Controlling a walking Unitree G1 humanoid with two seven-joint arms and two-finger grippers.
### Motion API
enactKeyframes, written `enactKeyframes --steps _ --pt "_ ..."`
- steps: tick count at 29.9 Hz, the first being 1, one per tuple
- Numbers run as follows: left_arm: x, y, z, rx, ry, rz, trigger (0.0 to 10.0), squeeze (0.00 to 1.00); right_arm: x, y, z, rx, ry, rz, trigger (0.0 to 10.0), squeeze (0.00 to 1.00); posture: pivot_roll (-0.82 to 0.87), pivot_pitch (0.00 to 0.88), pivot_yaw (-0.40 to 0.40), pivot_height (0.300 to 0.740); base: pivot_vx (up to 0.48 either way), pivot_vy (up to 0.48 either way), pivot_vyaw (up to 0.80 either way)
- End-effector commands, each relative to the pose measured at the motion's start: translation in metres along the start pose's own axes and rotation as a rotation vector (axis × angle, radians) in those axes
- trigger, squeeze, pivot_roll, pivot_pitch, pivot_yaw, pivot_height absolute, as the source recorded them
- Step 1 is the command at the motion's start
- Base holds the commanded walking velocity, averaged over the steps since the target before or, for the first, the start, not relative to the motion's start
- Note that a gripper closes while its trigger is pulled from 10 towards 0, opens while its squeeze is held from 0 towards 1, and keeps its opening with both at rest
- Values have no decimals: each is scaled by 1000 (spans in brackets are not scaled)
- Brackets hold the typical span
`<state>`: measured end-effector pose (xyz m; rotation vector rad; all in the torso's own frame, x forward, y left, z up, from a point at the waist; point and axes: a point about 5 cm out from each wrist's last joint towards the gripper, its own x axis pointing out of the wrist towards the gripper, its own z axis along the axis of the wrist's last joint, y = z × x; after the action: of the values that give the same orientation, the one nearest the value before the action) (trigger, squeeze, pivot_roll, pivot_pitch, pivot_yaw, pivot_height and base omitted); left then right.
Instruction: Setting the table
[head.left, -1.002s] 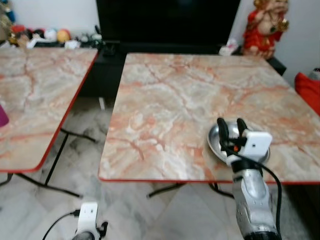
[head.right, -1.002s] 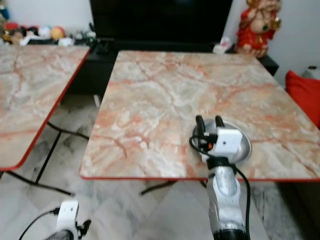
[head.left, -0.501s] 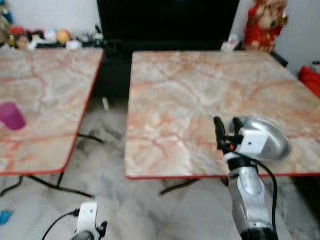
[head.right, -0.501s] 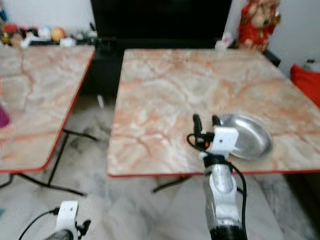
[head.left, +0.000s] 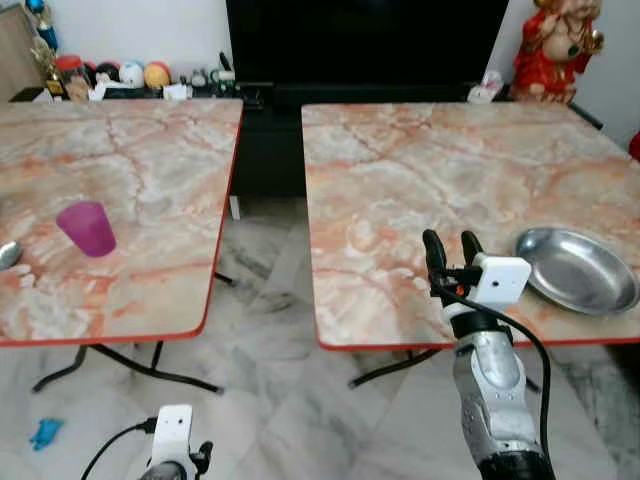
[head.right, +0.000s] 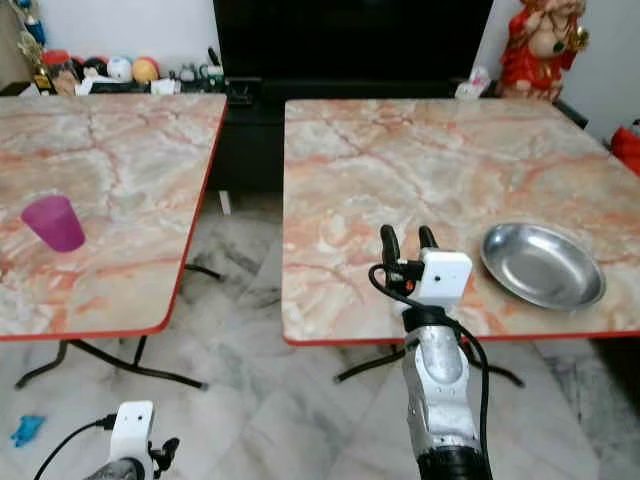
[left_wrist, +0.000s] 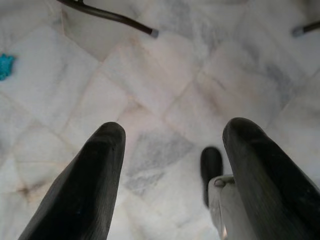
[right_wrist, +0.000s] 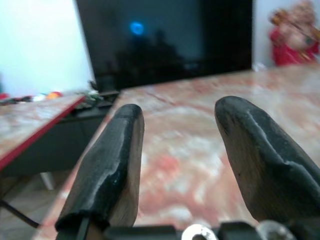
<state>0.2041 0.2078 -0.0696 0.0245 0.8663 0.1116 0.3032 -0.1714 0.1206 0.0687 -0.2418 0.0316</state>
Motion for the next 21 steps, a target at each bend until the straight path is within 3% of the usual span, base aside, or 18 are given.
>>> enactKeyframes --steps 1,7,14,21 --pt "-1 2 -4 -2 15 7 10000 0 0 -3 0 0 0 -15 10000 0 -17 0 -3 740 0 334 0" --pt "-1 3 -4 -1 15 8 10000 0 1 0 0 -11 -3 -1 10000 0 -17 0 -1 740 0 331 165" --pt "-1 2 -4 -2 15 10 10000 0 1 2 0 -7 -4 6 10000 0 -15 0 -2 740 0 330 800" --pt "-1 2 -3 -3 13 9 10000 0 2 2 -1 -13 4 7 10000 0 -17 0 -2 740 0 331 0"
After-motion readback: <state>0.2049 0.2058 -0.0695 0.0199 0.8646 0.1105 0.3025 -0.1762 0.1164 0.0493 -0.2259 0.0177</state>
